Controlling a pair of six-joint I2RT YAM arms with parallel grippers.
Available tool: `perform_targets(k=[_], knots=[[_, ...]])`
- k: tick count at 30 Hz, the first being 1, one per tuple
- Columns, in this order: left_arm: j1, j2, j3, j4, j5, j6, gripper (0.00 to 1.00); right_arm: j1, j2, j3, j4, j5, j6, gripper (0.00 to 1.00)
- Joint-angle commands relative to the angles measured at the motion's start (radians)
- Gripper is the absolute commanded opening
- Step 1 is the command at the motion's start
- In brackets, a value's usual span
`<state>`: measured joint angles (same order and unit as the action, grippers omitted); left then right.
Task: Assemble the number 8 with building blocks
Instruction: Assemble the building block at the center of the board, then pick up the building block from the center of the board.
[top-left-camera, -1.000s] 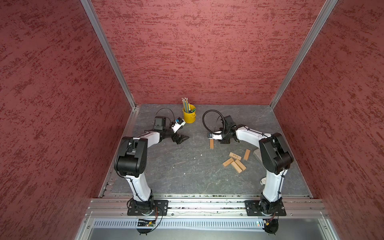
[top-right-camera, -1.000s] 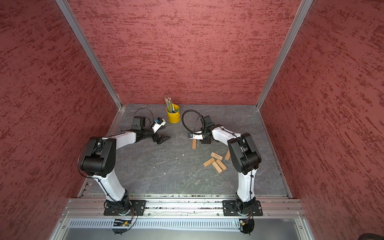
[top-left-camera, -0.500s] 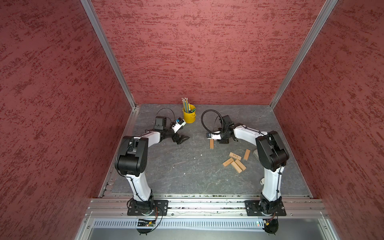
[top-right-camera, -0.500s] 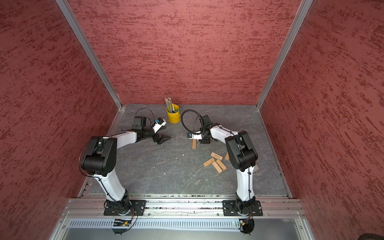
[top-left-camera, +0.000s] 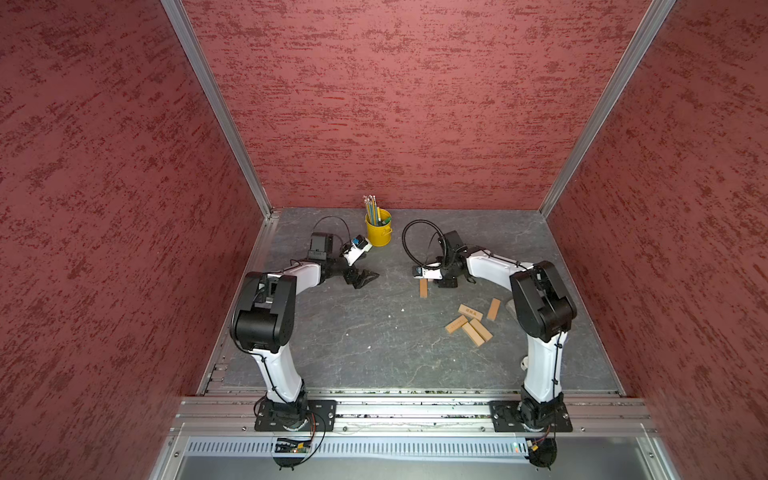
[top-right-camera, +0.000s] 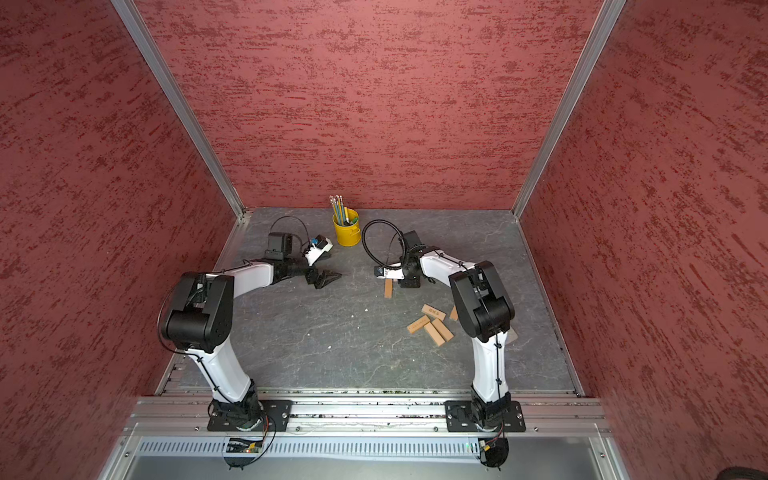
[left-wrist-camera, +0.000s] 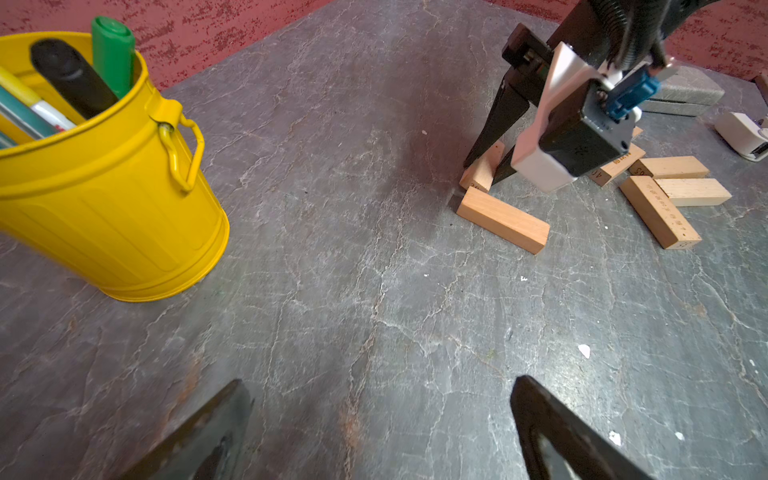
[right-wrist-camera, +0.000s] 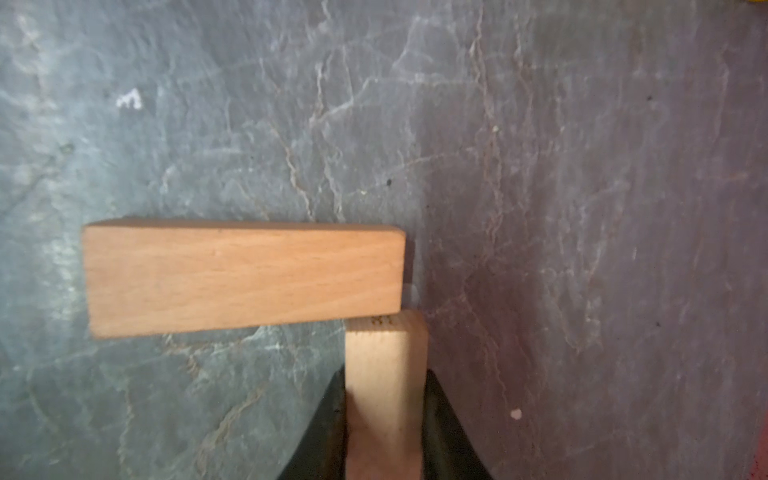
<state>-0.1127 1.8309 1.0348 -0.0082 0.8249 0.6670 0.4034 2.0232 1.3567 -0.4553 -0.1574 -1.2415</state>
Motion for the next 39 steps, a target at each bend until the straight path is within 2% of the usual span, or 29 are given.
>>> perform_targets(k=[1, 2, 5, 6, 7, 8, 13, 19, 20, 22, 23, 25, 28, 31, 33, 34, 36, 37, 39], knots=[[-0.004, 0.011, 0.021, -0.016, -0.004, 0.017, 0.99, 0.005, 0.019, 0.029, -0.009, -0.02, 0.004, 0.4], [-0.005, 0.012, 0.022, -0.017, -0.003, 0.017, 0.99, 0.005, 0.02, 0.029, -0.01, -0.013, 0.004, 0.52], [-0.005, 0.013, 0.023, -0.019, -0.004, 0.018, 0.99, 0.004, 0.026, 0.033, -0.02, -0.005, 0.012, 0.55], [-0.005, 0.013, 0.024, -0.018, -0.004, 0.019, 1.0, 0.004, 0.026, 0.032, -0.02, -0.01, 0.014, 0.62], [-0.005, 0.012, 0.023, -0.018, -0.004, 0.019, 0.99, 0.005, 0.025, 0.031, -0.017, -0.014, 0.016, 0.94], [-0.006, 0.011, 0.021, -0.019, -0.004, 0.019, 0.99, 0.004, 0.025, 0.031, -0.012, -0.015, 0.02, 0.99], [-0.005, 0.012, 0.023, -0.02, -0.003, 0.02, 0.99, 0.003, -0.018, 0.015, 0.034, 0.008, 0.045, 0.99], [-0.007, 0.018, 0.032, -0.03, -0.009, 0.021, 0.99, 0.003, -0.223, 0.006, 0.061, 0.03, 0.198, 0.99], [-0.008, 0.017, 0.031, -0.03, -0.013, 0.022, 0.99, 0.003, -0.259, 0.003, 0.067, 0.03, 0.258, 0.99], [-0.013, 0.014, 0.025, -0.023, -0.019, 0.023, 0.99, -0.001, -0.307, -0.015, 0.114, 0.044, 0.478, 0.99], [-0.013, 0.013, 0.022, -0.019, -0.024, 0.024, 0.99, -0.005, -0.312, -0.035, 0.128, 0.012, 0.591, 0.99], [-0.017, 0.011, 0.018, -0.016, -0.029, 0.026, 0.99, -0.008, -0.301, -0.072, 0.108, -0.188, 0.672, 0.99], [-0.023, 0.014, 0.021, -0.025, -0.039, 0.034, 0.99, -0.017, -0.292, -0.122, 0.193, -0.289, 0.762, 0.99], [-0.033, 0.017, 0.026, -0.039, -0.056, 0.045, 0.99, -0.031, -0.368, -0.196, 0.435, -0.182, 0.868, 0.99], [-0.036, 0.02, 0.03, -0.044, -0.062, 0.046, 0.99, -0.033, -0.476, -0.245, 0.633, 0.029, 0.951, 0.99], [-0.036, 0.023, 0.036, -0.049, -0.063, 0.046, 0.99, -0.046, -0.539, -0.25, 0.707, 0.046, 0.975, 0.99], [-0.036, 0.028, 0.043, -0.063, -0.063, 0.049, 0.99, -0.069, -0.624, -0.215, 0.739, 0.023, 1.058, 0.99], [-0.036, 0.028, 0.044, -0.063, -0.064, 0.049, 0.99, -0.074, -0.65, -0.211, 0.761, 0.053, 1.122, 0.99], [-0.036, 0.029, 0.045, -0.065, -0.064, 0.049, 0.99, -0.077, -0.67, -0.211, 0.735, 0.07, 1.139, 0.99]])
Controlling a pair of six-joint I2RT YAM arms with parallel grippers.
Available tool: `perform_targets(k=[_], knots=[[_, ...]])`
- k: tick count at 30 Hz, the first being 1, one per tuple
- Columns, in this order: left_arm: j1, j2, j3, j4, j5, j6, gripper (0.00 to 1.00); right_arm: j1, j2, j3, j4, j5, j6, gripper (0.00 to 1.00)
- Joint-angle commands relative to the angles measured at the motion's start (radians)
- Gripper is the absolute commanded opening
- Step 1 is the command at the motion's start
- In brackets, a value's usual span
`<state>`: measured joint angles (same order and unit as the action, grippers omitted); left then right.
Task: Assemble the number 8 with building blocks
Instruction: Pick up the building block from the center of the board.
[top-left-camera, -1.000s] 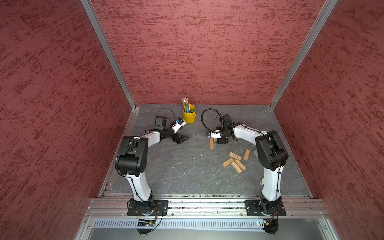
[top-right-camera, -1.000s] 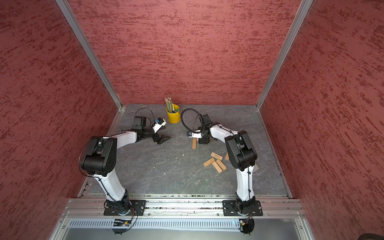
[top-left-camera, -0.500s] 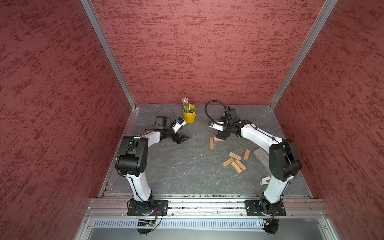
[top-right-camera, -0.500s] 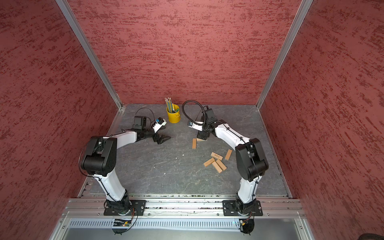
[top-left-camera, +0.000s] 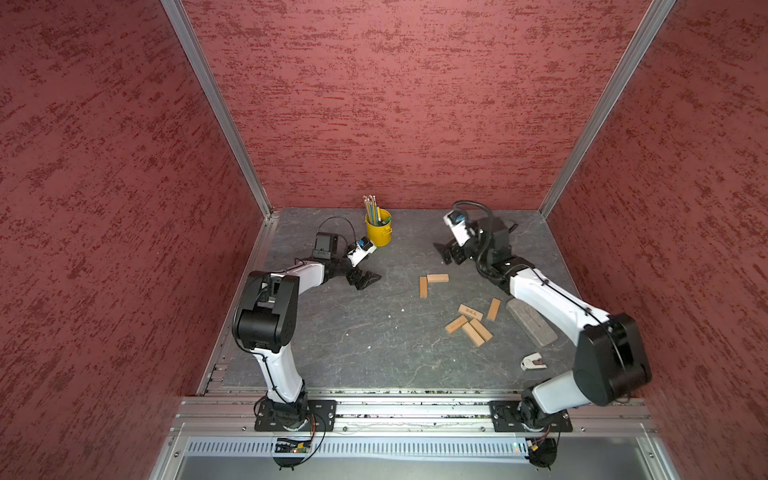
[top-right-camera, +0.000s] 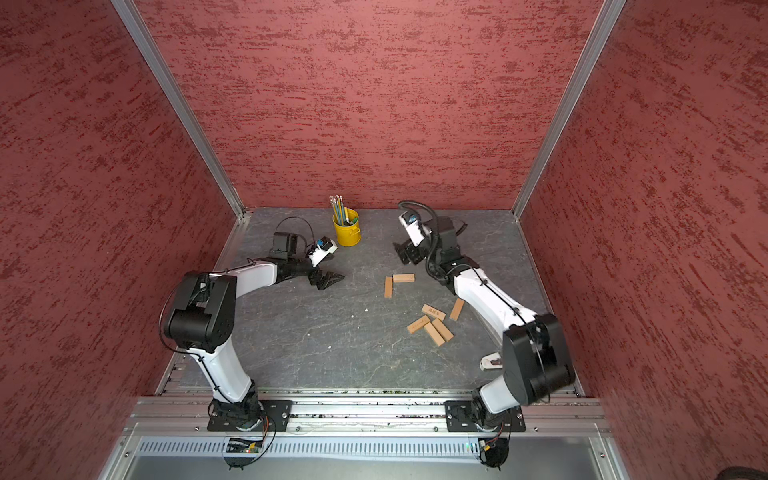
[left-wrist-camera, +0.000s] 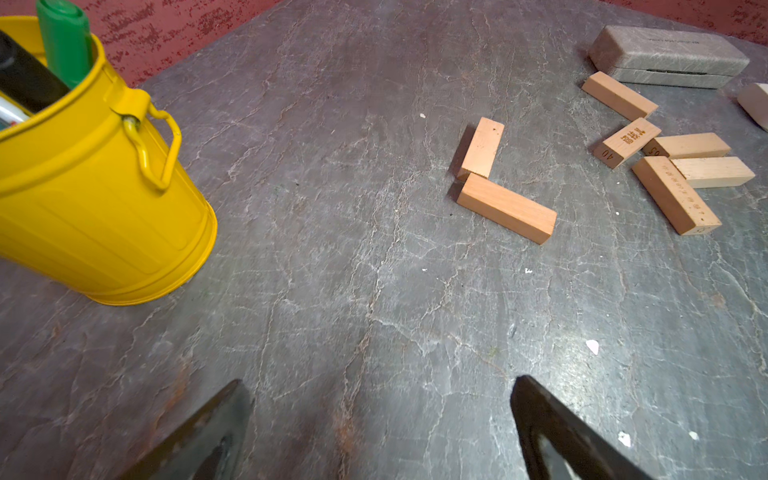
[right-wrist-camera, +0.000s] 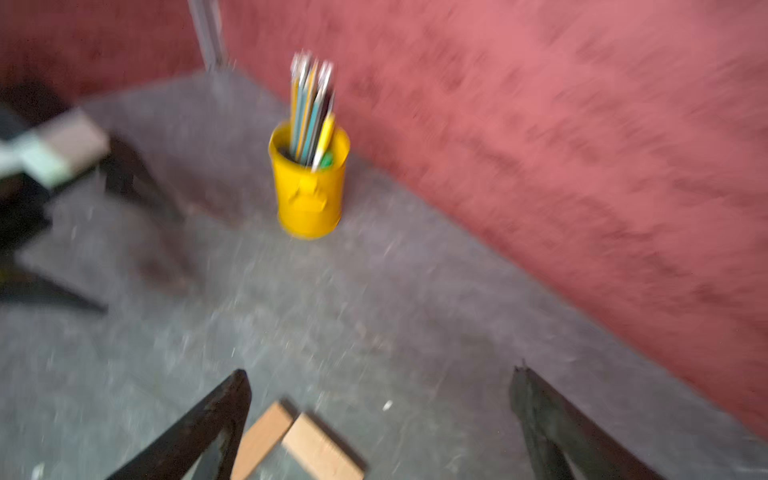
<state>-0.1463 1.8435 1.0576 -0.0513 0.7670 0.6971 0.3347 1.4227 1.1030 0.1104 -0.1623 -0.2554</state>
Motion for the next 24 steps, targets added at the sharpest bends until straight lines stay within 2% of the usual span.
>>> perform_targets(k=[1, 2, 3, 4, 6, 7, 10, 12, 14, 16, 20, 24], knots=[[-0.003, 0.017, 0.024, -0.024, -0.006, 0.019, 0.99, -0.008, -0.064, 0.061, 0.091, 0.11, 0.137, 0.99], [-0.004, 0.016, 0.024, -0.023, -0.006, 0.019, 0.99, -0.009, -0.045, 0.078, 0.02, 0.213, 0.177, 0.99], [-0.004, 0.015, 0.022, -0.022, -0.006, 0.02, 0.99, -0.019, -0.021, 0.103, -0.082, 0.263, 0.23, 0.99], [-0.004, 0.016, 0.021, -0.021, -0.006, 0.021, 0.99, -0.038, 0.003, 0.117, -0.184, 0.247, 0.275, 0.99], [-0.004, 0.018, 0.025, -0.023, -0.008, 0.019, 0.99, -0.044, 0.006, 0.062, -0.274, 0.262, 0.365, 0.99], [-0.004, 0.019, 0.031, -0.03, -0.008, 0.019, 0.99, -0.043, -0.018, 0.005, -0.285, 0.264, 0.412, 0.96], [-0.008, 0.023, 0.035, -0.042, -0.013, 0.025, 0.99, -0.046, -0.074, -0.084, -0.435, 0.333, 0.536, 0.78], [-0.01, 0.032, 0.047, -0.048, -0.021, 0.021, 0.99, -0.048, -0.077, -0.052, -0.636, 0.375, 0.59, 0.74], [-0.01, 0.046, 0.073, -0.084, -0.02, 0.028, 1.0, -0.051, -0.094, -0.033, -0.771, 0.334, 0.627, 0.72], [-0.013, 0.042, 0.069, -0.083, -0.023, 0.031, 0.99, -0.061, -0.128, -0.06, -0.816, 0.252, 0.655, 0.71], [-0.016, 0.022, 0.031, -0.048, -0.023, 0.04, 0.99, -0.09, -0.189, -0.203, -0.779, 0.158, 0.681, 0.72], [-0.019, 0.021, 0.027, -0.042, -0.029, 0.041, 0.99, -0.122, -0.193, -0.31, -0.787, 0.173, 0.766, 0.67]])
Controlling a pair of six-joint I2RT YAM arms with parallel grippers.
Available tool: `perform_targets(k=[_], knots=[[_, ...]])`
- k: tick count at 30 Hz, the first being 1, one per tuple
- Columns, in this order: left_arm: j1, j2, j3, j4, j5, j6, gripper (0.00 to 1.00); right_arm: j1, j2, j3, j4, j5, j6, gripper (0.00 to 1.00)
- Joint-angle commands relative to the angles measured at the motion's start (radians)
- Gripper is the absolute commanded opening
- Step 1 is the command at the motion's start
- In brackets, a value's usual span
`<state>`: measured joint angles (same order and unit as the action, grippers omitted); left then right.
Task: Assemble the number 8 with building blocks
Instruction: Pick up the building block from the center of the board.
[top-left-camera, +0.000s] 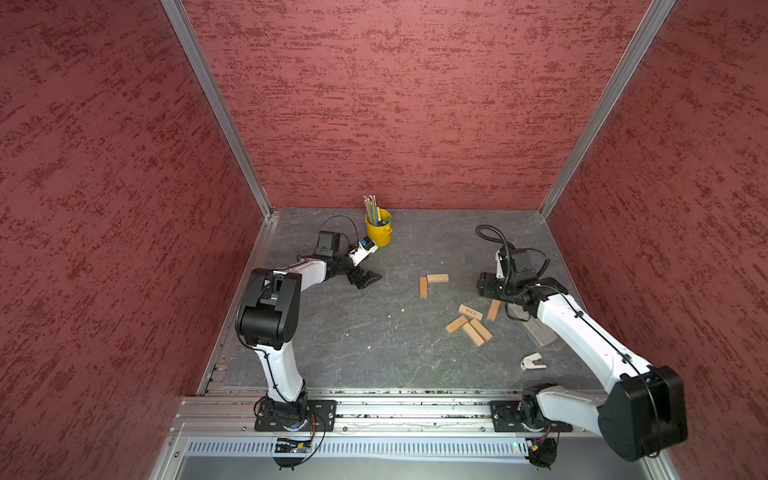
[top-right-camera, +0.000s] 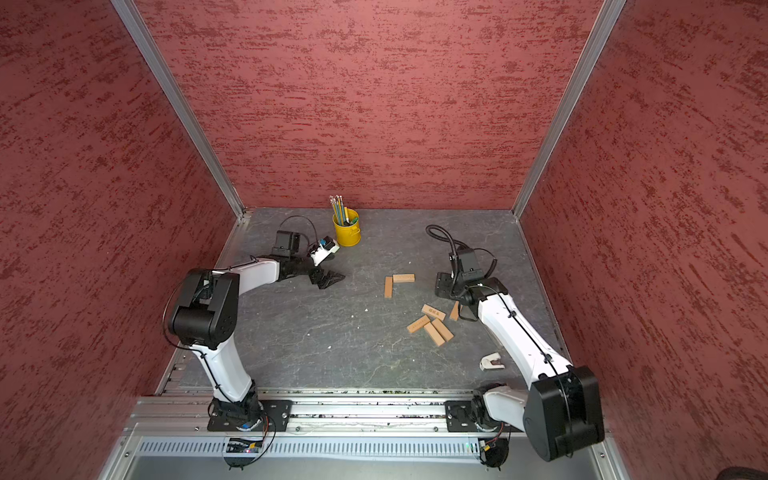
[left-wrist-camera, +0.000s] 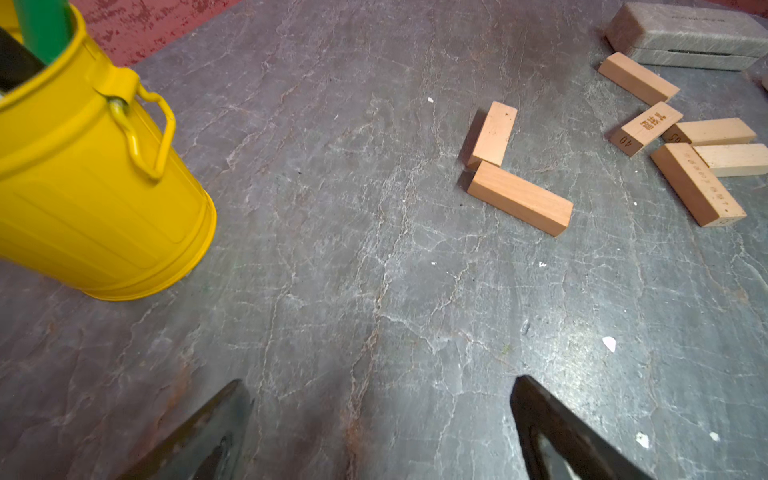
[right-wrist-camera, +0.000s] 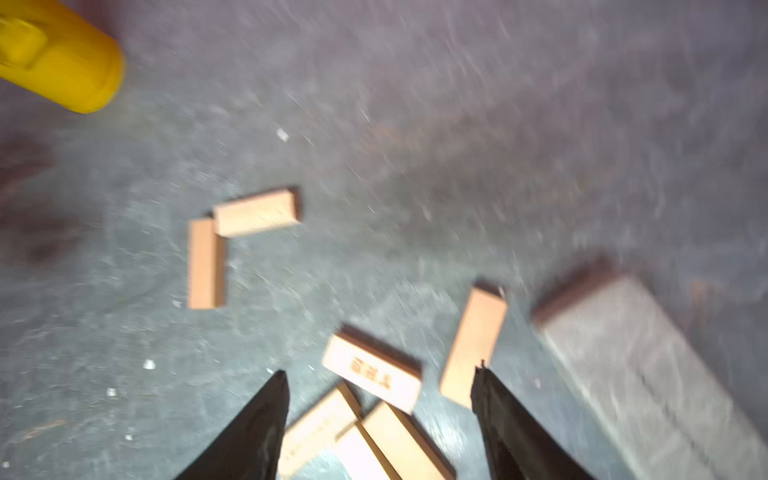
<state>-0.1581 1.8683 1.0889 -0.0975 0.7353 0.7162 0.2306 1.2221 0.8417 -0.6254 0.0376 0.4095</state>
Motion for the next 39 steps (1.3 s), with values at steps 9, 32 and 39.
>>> perform_targets(k=[9, 32, 39], knots=[[-0.009, 0.0, 0.003, -0.011, 0.007, 0.03, 0.99, -0.046, 0.042, -0.139, 0.045, -0.019, 0.187, 0.57], [-0.014, 0.0, 0.008, -0.025, 0.001, 0.039, 0.99, -0.153, 0.388, -0.016, 0.163, -0.061, -0.001, 0.44], [-0.014, 0.003, 0.011, -0.028, -0.001, 0.04, 0.99, -0.152, 0.41, -0.045, 0.169, -0.098, -0.026, 0.41]])
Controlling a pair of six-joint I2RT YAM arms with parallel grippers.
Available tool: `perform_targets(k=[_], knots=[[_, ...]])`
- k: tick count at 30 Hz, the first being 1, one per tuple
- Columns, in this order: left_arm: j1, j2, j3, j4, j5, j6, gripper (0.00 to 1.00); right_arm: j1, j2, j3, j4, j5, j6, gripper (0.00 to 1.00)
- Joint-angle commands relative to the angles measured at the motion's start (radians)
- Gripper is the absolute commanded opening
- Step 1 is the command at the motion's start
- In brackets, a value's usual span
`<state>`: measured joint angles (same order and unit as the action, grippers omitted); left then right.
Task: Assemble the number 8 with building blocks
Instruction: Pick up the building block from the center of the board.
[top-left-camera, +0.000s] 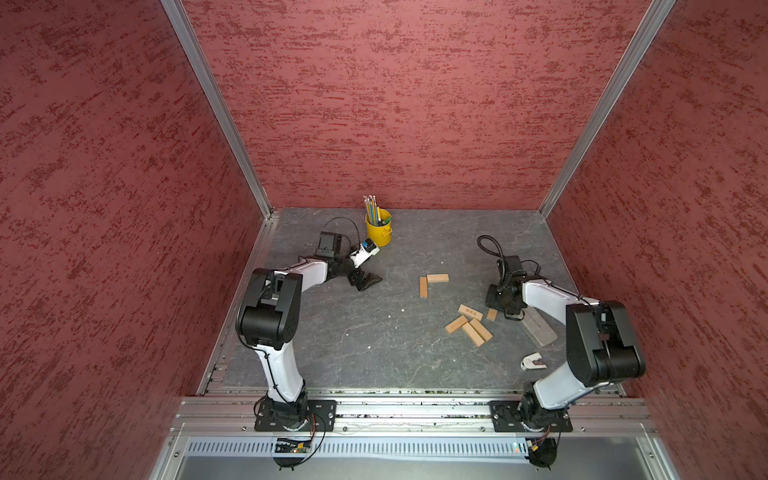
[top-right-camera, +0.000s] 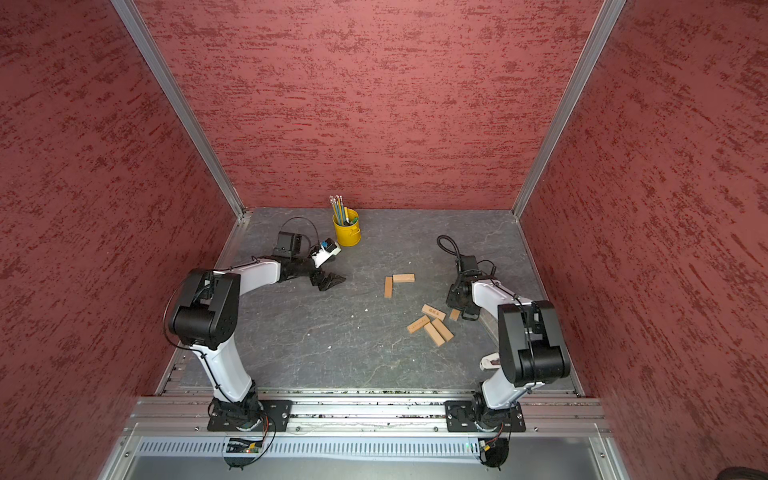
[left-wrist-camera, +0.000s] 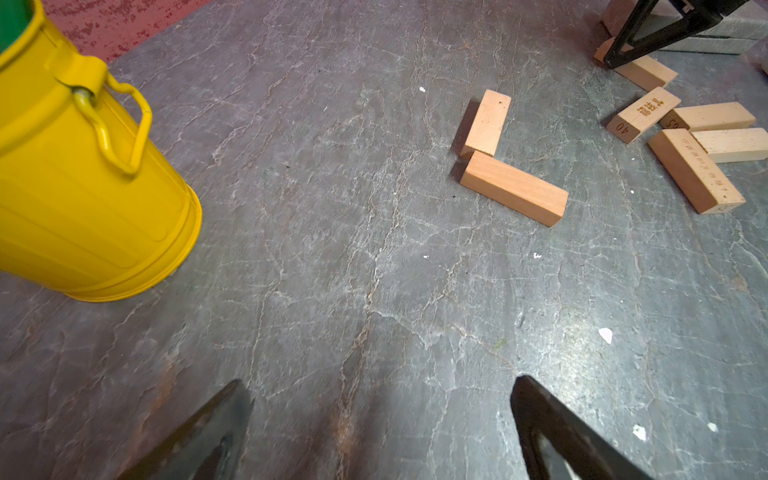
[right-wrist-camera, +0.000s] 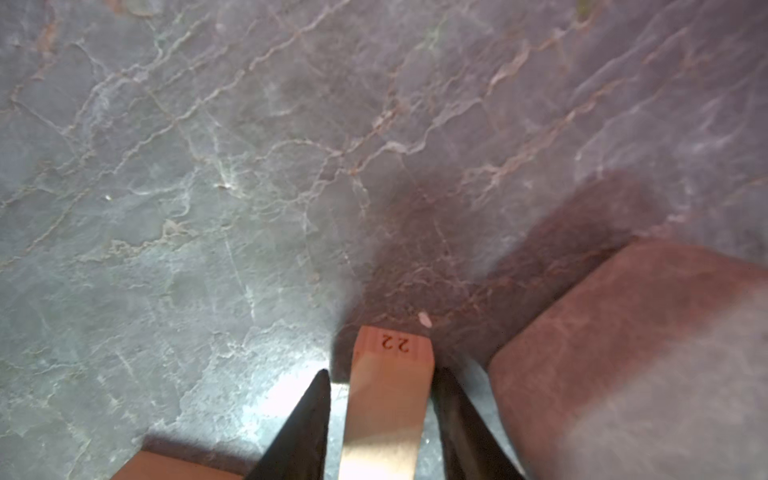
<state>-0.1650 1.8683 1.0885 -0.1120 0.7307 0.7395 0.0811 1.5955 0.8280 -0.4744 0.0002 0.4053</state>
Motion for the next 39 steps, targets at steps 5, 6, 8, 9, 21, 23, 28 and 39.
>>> perform_targets(k=[5, 6, 8, 9, 21, 23, 28, 39], knots=[[-0.007, 0.003, 0.01, -0.014, 0.004, 0.018, 1.0, -0.002, -0.002, -0.052, -0.022, -0.085, -0.049, 0.44], [-0.007, 0.003, 0.01, -0.015, 0.004, 0.017, 0.99, -0.002, -0.01, -0.058, -0.025, -0.088, -0.05, 0.46], [-0.007, 0.003, 0.011, -0.013, 0.004, 0.018, 0.99, -0.002, -0.025, -0.072, -0.027, -0.08, -0.046, 0.49], [-0.007, 0.003, 0.01, -0.013, 0.004, 0.018, 0.99, -0.001, -0.03, -0.077, -0.027, -0.079, -0.044, 0.49], [-0.008, 0.005, 0.013, -0.018, 0.006, 0.02, 0.99, 0.002, -0.022, -0.099, -0.044, -0.077, -0.04, 0.28], [-0.008, 0.004, 0.011, -0.018, 0.004, 0.019, 0.99, 0.002, -0.03, -0.104, -0.047, -0.09, -0.057, 0.19], [-0.008, 0.008, 0.016, -0.022, 0.003, 0.018, 0.99, 0.025, -0.106, -0.013, 0.003, -0.165, -0.167, 0.09], [-0.01, 0.009, 0.021, -0.027, -0.002, 0.02, 0.99, 0.353, 0.016, 0.234, 0.028, 0.169, -0.945, 0.0]])
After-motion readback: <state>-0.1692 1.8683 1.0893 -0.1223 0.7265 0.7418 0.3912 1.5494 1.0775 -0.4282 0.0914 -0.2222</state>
